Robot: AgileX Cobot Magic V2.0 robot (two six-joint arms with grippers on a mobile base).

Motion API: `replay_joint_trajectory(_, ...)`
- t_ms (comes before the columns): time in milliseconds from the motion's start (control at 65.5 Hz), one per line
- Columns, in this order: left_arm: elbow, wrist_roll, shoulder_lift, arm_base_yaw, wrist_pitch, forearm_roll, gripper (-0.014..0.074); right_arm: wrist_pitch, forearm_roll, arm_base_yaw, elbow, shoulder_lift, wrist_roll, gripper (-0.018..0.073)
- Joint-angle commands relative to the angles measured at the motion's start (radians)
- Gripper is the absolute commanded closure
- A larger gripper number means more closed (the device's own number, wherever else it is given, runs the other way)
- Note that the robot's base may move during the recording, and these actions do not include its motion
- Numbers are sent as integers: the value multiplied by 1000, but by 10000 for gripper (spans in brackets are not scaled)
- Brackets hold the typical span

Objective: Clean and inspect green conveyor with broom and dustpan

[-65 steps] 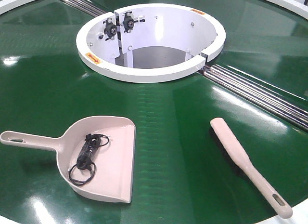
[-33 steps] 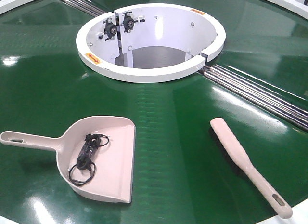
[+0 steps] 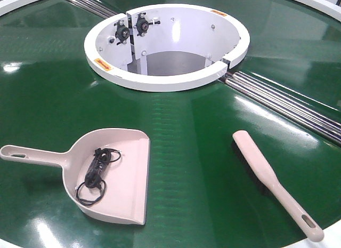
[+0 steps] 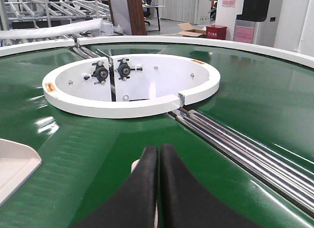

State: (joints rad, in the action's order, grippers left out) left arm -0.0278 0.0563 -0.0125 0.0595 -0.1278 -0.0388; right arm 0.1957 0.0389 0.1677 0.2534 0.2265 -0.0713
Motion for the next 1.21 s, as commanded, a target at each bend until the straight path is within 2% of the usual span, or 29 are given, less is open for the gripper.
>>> replay_joint_trajectory(0, -9, 2, -15, 0, 64, -11, 603, -71, -2, -3, 29, 10, -3, 568)
replay_joint_trajectory(825, -9, 2, -15, 0, 64, -11, 603, -71, -2, -3, 29, 10, -3, 568)
replay_joint_trajectory(932, -9, 2, -15, 0, 64, -11, 603, -64, -39, -9, 29, 9, -40, 568)
replay_joint_trajectory(1130, -9, 2, -15, 0, 64, -11, 603, -69, -57, -158, 18, -7, 11, 568)
replay_joint_trajectory(1192, -9, 2, -15, 0, 64, -11, 603, -87, -58, -179, -17, -33, 11, 568)
